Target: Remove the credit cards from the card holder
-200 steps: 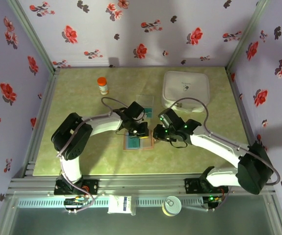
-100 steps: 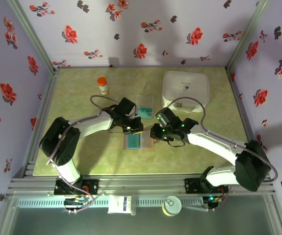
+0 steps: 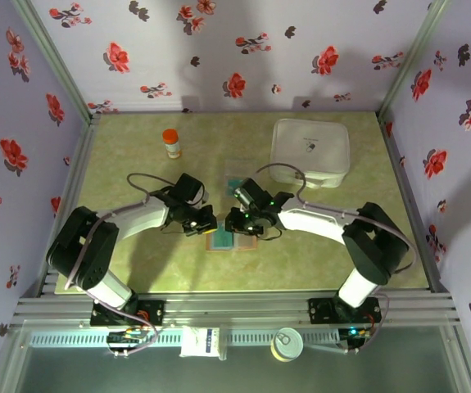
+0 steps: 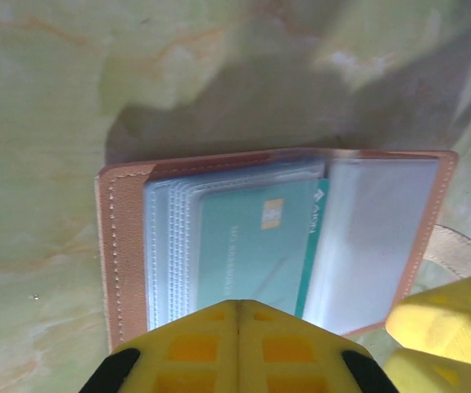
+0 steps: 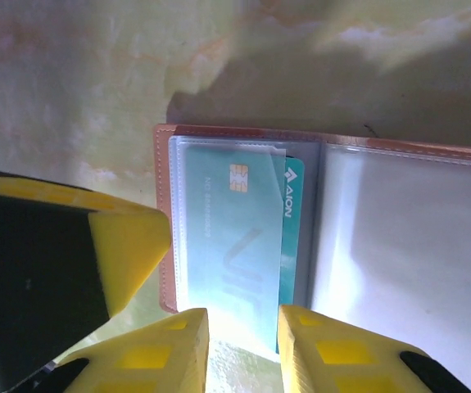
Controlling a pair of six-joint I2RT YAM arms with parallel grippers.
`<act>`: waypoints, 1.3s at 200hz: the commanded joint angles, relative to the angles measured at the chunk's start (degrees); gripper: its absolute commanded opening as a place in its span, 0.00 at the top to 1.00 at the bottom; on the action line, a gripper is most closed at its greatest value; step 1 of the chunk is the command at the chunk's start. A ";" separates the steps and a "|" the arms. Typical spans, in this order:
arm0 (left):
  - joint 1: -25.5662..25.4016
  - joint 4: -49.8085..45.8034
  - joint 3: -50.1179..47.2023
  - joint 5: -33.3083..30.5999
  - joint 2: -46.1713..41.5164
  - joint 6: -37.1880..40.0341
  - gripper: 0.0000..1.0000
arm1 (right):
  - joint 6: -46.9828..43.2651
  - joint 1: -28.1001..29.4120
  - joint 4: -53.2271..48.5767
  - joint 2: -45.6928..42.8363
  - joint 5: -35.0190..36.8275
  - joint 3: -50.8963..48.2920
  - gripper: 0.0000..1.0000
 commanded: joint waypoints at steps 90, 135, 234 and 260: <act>0.24 0.56 -1.31 -1.96 3.91 2.34 0.98 | 0.83 -0.56 5.44 6.88 -3.59 0.07 0.72; 0.20 -0.05 -0.94 -2.40 3.16 2.48 0.98 | -0.15 -0.83 1.41 6.79 -0.50 -0.17 0.72; 0.27 -0.72 -0.02 -2.57 2.05 2.39 0.95 | -0.71 -1.36 -0.44 3.49 1.21 -0.93 0.72; 0.24 -0.92 0.25 -2.56 0.17 1.83 0.90 | -0.12 -1.47 2.45 2.22 -0.11 -1.76 0.72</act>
